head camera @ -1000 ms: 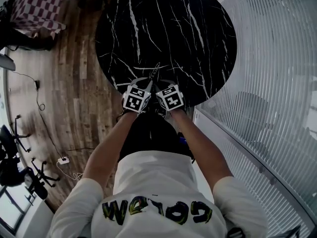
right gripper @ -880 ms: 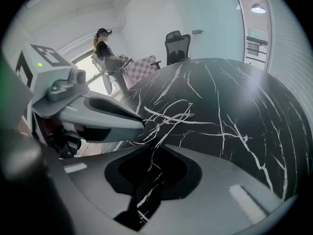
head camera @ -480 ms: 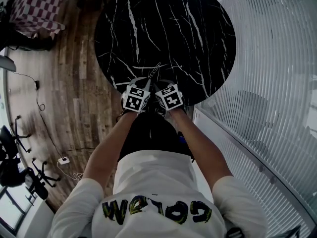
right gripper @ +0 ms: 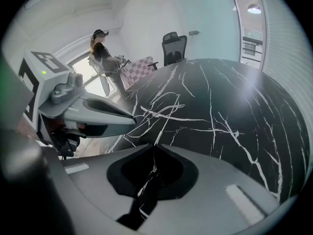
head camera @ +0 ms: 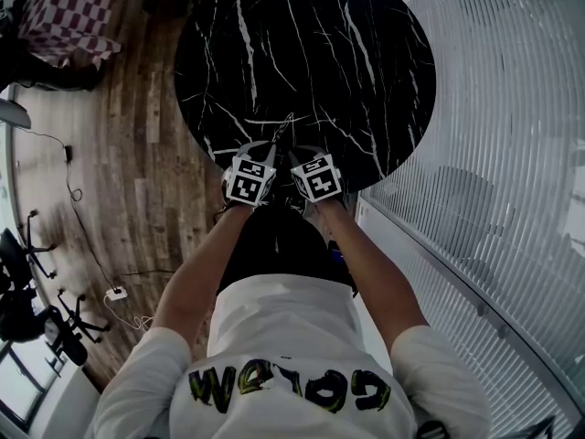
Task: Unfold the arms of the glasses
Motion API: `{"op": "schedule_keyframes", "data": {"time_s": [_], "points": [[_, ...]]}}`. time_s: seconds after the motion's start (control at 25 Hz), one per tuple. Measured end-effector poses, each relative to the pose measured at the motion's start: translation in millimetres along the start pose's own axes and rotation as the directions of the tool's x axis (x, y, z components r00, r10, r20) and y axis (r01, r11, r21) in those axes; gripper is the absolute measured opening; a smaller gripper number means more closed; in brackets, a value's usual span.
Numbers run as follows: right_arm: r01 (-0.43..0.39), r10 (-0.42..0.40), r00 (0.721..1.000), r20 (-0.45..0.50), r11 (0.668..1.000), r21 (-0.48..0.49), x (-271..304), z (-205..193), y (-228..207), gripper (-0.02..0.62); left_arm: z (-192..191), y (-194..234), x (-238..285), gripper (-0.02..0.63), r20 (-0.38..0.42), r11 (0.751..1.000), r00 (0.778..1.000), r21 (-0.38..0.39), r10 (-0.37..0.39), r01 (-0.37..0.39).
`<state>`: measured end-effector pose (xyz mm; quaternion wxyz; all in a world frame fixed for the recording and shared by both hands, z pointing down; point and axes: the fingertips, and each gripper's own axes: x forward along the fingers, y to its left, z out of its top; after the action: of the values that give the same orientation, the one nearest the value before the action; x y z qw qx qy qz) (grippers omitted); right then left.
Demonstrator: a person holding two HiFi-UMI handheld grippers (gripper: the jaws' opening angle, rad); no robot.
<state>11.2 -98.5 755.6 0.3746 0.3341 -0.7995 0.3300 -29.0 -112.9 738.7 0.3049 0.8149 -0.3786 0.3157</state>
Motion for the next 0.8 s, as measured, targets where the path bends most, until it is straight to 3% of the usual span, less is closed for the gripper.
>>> {"op": "schedule_keyframes", "data": {"time_s": [0.4, 0.8], "points": [[0.033, -0.033, 0.999, -0.013, 0.999, -0.018, -8.3, -2.8, -14.4, 0.008, 2.6, -0.5, -5.3, 0.006, -0.007, 1.000, 1.000, -0.004, -0.007, 0.007], [0.070, -0.074, 0.996, -0.041, 0.992, -0.103, -17.9, -5.7, -31.4, 0.006, -0.5, -0.7, -8.5, 0.006, -0.025, 1.000, 0.999, -0.014, -0.027, 0.027]]}}
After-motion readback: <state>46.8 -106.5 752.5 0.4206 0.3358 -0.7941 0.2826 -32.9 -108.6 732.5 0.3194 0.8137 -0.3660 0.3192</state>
